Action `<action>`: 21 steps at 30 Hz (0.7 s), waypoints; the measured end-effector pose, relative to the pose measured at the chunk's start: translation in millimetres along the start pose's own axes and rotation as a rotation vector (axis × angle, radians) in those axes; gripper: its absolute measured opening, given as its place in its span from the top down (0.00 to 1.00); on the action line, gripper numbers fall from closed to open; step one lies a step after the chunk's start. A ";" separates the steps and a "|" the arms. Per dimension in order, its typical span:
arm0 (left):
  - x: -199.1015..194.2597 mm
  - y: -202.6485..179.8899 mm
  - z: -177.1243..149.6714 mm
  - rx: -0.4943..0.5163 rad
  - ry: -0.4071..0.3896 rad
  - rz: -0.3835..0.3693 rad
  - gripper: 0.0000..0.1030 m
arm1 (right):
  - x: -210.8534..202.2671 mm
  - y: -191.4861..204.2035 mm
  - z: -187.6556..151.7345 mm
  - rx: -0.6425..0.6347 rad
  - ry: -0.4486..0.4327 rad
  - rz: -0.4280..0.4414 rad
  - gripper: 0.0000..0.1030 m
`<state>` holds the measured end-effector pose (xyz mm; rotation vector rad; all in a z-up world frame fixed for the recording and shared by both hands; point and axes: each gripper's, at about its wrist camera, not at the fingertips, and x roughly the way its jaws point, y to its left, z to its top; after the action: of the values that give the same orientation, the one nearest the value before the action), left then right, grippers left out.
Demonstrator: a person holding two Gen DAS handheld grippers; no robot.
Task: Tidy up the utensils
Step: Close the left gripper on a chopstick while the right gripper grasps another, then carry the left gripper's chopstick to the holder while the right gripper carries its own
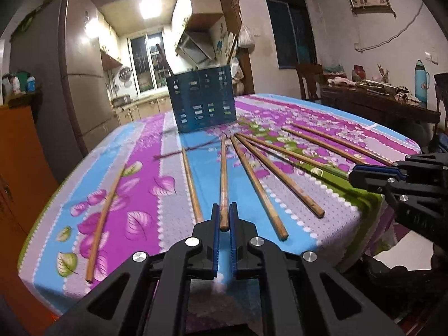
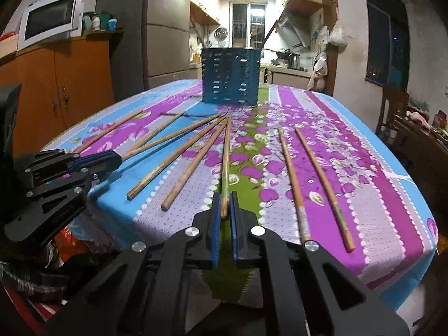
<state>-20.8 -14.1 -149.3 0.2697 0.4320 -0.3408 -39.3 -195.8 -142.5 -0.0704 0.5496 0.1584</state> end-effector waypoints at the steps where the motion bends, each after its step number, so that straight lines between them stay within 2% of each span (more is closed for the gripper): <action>1: -2.8 0.1 1.6 0.014 -0.015 0.014 0.93 | -3.0 -0.8 1.1 0.002 -0.014 -0.009 0.95; 7: -16.0 4.7 11.5 0.039 -0.075 0.042 0.93 | -15.0 -5.0 6.5 0.004 -0.073 -0.025 0.95; 14: -32.2 7.2 29.0 0.063 -0.126 0.025 0.93 | -25.6 -11.8 19.1 0.003 -0.116 -0.025 0.95; 21: -47.8 19.0 51.7 0.014 -0.179 0.009 0.93 | -43.1 -21.9 42.1 0.003 -0.194 -0.013 0.95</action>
<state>-35.8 -1.0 -79.2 0.2523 0.2527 -0.3558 -50.3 -218.5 -83.5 -0.0547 0.3560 0.1493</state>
